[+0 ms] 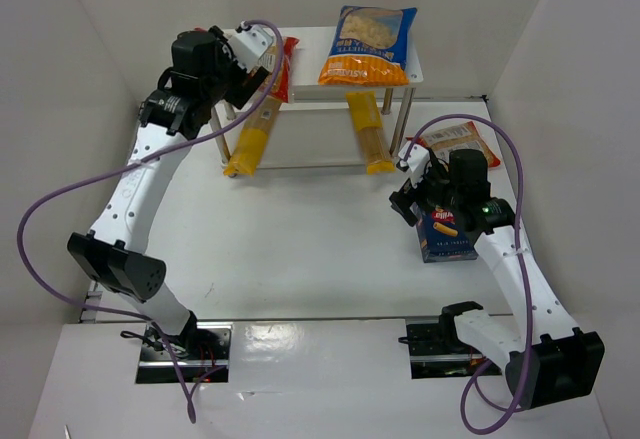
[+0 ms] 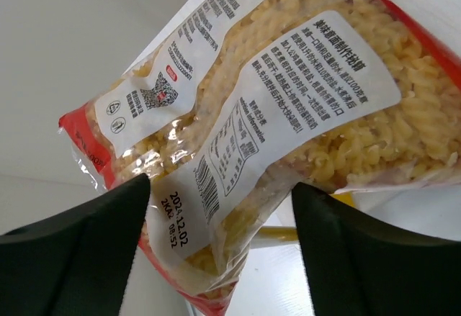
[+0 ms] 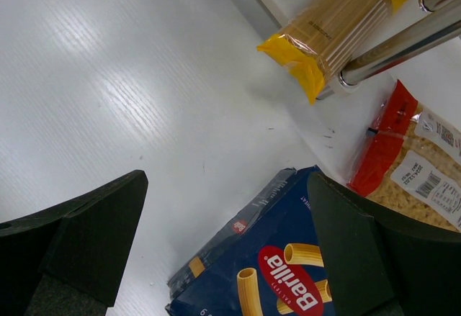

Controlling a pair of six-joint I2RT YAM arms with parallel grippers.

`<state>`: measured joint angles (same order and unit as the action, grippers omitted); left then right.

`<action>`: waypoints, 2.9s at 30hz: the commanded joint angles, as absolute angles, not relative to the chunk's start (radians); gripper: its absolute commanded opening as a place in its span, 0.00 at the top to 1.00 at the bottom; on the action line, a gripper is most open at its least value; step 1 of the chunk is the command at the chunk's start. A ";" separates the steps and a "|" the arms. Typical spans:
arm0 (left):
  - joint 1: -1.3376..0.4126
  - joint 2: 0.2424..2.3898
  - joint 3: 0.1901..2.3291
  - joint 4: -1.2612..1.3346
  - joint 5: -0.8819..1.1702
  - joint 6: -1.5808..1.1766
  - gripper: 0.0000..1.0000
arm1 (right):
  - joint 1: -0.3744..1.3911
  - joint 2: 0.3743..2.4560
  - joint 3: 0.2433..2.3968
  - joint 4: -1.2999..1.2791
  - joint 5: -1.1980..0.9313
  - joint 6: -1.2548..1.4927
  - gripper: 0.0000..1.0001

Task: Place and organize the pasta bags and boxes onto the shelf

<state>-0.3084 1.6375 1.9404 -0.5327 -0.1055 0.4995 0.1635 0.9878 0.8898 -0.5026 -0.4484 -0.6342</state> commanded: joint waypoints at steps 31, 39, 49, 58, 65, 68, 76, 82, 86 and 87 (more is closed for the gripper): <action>-0.164 1.067 1.518 -0.756 -0.002 0.281 0.00 | 0.156 0.939 0.934 -0.512 -0.433 -0.554 0.00; -0.048 0.844 1.142 -0.707 0.176 0.146 0.00 | 0.156 0.928 0.963 -0.538 -0.307 -0.396 0.00; 0.127 0.703 0.928 -0.566 0.210 0.084 0.00 | 0.101 0.819 0.902 -0.546 -0.227 -0.281 0.00; 0.170 0.683 0.913 -0.580 0.043 0.038 0.00 | 0.078 0.801 0.851 -0.479 0.021 -0.216 0.00; 0.179 0.683 0.890 -0.551 0.043 0.047 0.00 | 0.078 0.819 0.842 -0.469 0.031 -0.216 0.00; 0.179 0.683 0.890 -0.560 0.086 0.060 0.00 | 0.069 0.819 0.842 -0.469 0.018 -0.227 0.00; 0.179 0.683 0.890 -0.560 0.113 0.081 0.00 | 0.069 0.819 0.833 -0.469 0.018 -0.227 0.00; 0.179 0.673 0.890 -0.560 0.124 0.081 0.00 | 0.060 0.819 0.833 -0.469 0.018 -0.227 0.00; 0.179 0.673 0.890 -0.560 0.124 0.081 0.00 | 0.060 0.819 0.833 -0.469 0.018 -0.227 0.00; 0.179 0.673 0.890 -0.560 0.124 0.081 0.00 | 0.060 0.819 0.833 -0.469 0.018 -0.227 0.00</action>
